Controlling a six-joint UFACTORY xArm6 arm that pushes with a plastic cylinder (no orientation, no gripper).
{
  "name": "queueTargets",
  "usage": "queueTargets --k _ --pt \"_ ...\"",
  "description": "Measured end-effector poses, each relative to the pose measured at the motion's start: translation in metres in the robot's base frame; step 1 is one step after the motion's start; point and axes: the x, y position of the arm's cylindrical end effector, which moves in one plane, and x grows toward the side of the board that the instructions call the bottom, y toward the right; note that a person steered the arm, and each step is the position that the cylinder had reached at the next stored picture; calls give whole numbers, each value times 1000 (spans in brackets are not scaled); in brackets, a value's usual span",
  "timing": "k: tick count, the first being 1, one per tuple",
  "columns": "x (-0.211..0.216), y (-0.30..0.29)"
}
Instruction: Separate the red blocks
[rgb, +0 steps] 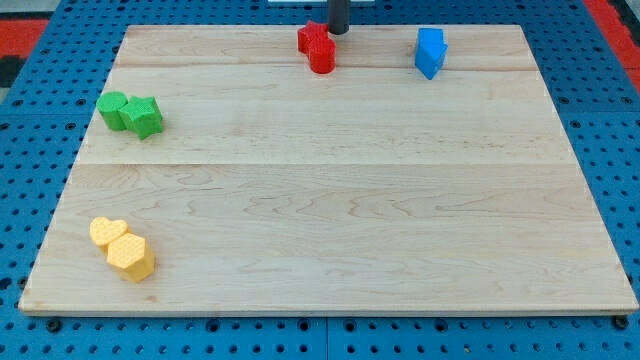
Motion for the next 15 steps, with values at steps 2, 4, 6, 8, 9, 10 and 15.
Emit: queueTargets --k 2,4,6,8,9,10,15 --pt "1 0" --pt "2 0" --pt "2 0" --pt "1 -25" --pt "1 -25" --pt "1 -25" --pt "0 -25"
